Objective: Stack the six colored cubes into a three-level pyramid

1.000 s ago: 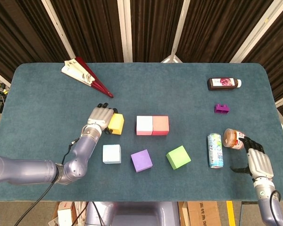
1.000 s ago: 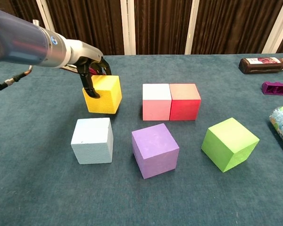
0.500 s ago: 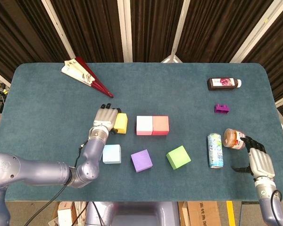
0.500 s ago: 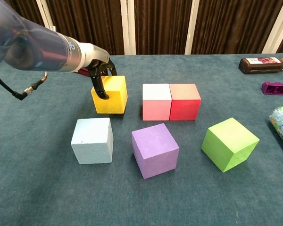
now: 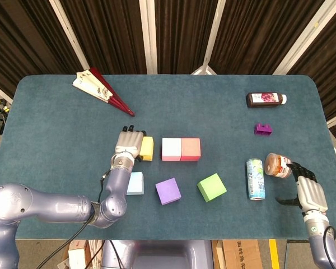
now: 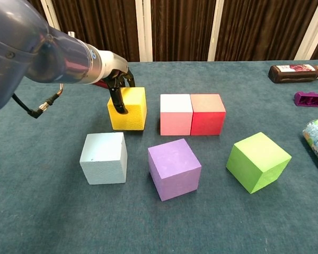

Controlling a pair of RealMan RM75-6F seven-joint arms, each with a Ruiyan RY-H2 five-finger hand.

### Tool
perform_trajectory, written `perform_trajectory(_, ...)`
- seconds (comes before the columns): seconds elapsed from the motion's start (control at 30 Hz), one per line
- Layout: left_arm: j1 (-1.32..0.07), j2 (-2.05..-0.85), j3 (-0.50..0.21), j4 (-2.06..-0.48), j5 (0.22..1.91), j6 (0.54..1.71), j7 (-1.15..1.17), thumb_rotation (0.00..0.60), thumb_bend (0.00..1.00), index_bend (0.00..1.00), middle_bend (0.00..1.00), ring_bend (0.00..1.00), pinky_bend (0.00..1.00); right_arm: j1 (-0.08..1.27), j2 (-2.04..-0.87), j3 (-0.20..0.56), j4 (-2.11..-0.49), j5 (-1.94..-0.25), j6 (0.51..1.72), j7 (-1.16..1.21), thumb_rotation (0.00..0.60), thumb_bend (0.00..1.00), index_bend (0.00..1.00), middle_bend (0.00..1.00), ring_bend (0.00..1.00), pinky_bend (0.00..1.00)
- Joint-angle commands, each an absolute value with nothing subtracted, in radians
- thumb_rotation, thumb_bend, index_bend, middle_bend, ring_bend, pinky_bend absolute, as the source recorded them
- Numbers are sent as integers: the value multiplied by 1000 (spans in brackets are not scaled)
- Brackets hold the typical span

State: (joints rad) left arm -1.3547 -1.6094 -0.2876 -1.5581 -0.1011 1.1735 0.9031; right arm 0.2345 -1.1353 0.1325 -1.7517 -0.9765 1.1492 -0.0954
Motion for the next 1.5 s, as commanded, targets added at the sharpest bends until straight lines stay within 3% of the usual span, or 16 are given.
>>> perform_trajectory(0.03,-1351,-1625,-292,-1541,-86,1178,909,600,379,231,242,0,0,235,-1135,133,-1752,-974,1149,-98,600,0,144,97,61,0)
perform_trajectory(1.5,-1332,-1788,-400,-1402,-24,1195,1016,600,377,231,236,0,0,228,-1119,138,-1754,-972,1148,-75,600,0,144,97,61,0)
